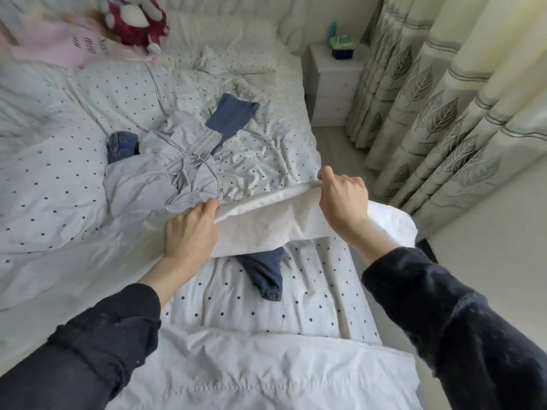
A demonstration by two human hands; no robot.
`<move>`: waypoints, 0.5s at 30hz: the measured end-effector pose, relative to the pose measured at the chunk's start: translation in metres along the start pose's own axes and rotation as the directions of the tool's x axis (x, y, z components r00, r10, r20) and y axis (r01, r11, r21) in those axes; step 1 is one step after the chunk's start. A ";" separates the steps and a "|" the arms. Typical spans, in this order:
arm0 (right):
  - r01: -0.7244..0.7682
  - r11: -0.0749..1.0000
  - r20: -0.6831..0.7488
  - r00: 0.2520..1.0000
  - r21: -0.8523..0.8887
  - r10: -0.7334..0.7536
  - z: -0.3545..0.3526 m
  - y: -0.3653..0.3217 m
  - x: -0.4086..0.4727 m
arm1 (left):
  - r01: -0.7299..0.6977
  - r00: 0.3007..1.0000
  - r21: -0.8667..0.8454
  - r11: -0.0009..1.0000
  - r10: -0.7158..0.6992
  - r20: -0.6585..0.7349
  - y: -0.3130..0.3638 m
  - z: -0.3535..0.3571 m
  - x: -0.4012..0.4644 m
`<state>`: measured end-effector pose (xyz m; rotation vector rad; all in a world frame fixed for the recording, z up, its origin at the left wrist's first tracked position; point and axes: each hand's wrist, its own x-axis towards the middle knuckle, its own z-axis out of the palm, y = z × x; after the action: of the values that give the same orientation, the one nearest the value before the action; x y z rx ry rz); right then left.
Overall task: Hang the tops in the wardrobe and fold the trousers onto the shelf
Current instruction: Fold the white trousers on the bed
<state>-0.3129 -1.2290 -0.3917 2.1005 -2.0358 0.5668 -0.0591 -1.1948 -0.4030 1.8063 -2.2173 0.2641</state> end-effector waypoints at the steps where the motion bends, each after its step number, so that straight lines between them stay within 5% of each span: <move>1: 0.020 0.999 -0.094 0.995 0.028 -0.018 -0.008 -0.004 0.006 | -0.006 0.999 -0.022 1.000 0.005 -0.032 0.001 -0.010 0.004; 3: 0.083 0.994 -0.264 0.962 0.068 -0.062 -0.022 -0.008 0.011 | 0.007 0.996 -0.131 0.991 -0.018 -0.085 0.000 -0.026 0.008; 5: 0.121 0.991 -0.288 0.952 0.053 -0.101 -0.030 -0.007 0.000 | 0.010 0.997 -0.206 0.979 -0.025 -0.070 0.004 -0.027 -0.003; 8: 0.096 0.995 -0.173 0.981 0.010 -0.093 -0.025 0.013 -0.052 | 0.001 0.982 -0.284 0.959 0.052 0.181 0.027 -0.018 -0.045; 11: 0.025 0.998 0.289 0.957 -0.062 -0.006 -0.010 0.040 -0.129 | -0.035 0.768 -0.209 0.977 0.160 0.620 0.055 0.010 -0.102; 13: -0.016 0.991 0.596 0.798 -0.130 0.091 -0.002 0.053 -0.171 | -0.059 0.627 -0.200 0.978 0.192 0.755 0.065 0.029 -0.127; 15: -0.063 0.987 0.723 0.675 -0.145 0.149 0.008 0.060 -0.201 | -0.093 0.562 -0.203 0.975 0.220 0.797 0.068 0.043 -0.141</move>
<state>-0.3707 -1.0493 -0.4837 2.3835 -2.4946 -0.4928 -0.1029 -1.0628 -0.4868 1.8553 -2.8808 -0.8918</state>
